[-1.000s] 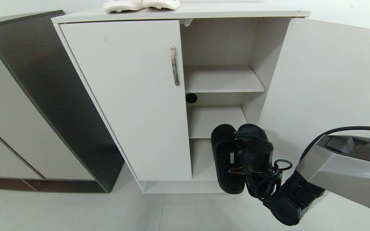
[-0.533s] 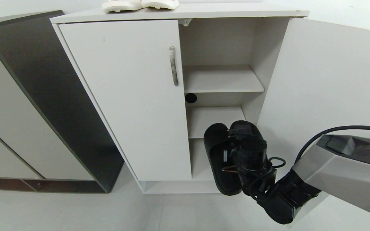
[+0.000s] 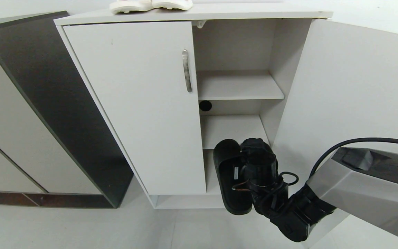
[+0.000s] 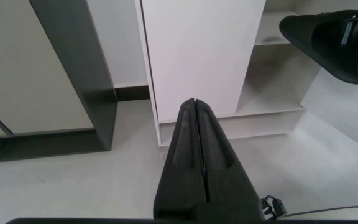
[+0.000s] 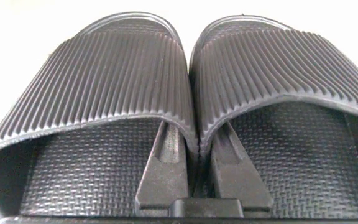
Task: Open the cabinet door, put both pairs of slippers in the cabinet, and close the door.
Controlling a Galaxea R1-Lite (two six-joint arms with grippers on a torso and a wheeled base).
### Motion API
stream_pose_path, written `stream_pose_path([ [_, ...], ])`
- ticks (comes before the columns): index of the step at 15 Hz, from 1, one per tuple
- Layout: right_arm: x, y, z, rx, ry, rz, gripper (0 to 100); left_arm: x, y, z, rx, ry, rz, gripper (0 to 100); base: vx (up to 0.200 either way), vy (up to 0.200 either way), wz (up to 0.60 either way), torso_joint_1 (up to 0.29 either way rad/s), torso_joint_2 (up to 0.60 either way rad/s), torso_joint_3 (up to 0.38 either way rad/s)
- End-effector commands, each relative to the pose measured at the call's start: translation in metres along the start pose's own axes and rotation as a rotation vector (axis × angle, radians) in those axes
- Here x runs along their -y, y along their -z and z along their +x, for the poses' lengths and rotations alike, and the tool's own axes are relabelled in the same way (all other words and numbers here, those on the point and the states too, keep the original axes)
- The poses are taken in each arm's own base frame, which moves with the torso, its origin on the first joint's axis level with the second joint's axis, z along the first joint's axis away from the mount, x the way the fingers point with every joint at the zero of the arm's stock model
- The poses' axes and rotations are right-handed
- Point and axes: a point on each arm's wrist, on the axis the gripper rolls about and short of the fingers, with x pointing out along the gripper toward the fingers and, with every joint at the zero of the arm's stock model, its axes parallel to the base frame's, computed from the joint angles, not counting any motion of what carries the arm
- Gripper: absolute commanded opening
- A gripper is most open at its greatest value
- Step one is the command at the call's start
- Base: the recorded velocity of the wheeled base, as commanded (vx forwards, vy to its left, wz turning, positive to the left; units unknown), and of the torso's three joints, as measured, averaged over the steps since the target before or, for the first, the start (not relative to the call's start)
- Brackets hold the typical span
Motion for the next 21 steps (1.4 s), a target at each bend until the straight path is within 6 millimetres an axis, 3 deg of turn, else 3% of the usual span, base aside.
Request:
stream_pose_path([
  [1, 0.0, 0.008, 0.001, -0.016, 0.003, -0.013, 0, 0.0, 0.0, 0.0, -0.001, 0.0, -0.001, 0, 0.0, 0.0, 0.0, 0.0, 0.0, 0.0],
  [9, -0.001, 0.014, 0.004, -0.011, 0.004, -0.009, 0, 0.0, 0.0, 0.0, -0.001, 0.0, -0.006, 0, 0.175, 0.175, 0.0, 0.003, 0.0, 0.002],
  [13, 0.018, 0.009, 0.016, -0.003, 0.065, -0.011, 0, 0.0, 0.0, 0.0, -0.001, 0.0, -0.003, 0, 0.0, 0.0, 0.0, 0.0, 0.0, 0.0],
  [21, 0.034, 0.006, 0.027, 0.004, 0.11, -0.01, 0, 0.0, 0.0, 0.0, -0.001, 0.0, -0.006, 0, 0.0, 0.0, 0.0, 0.0, 0.0, 0.0],
])
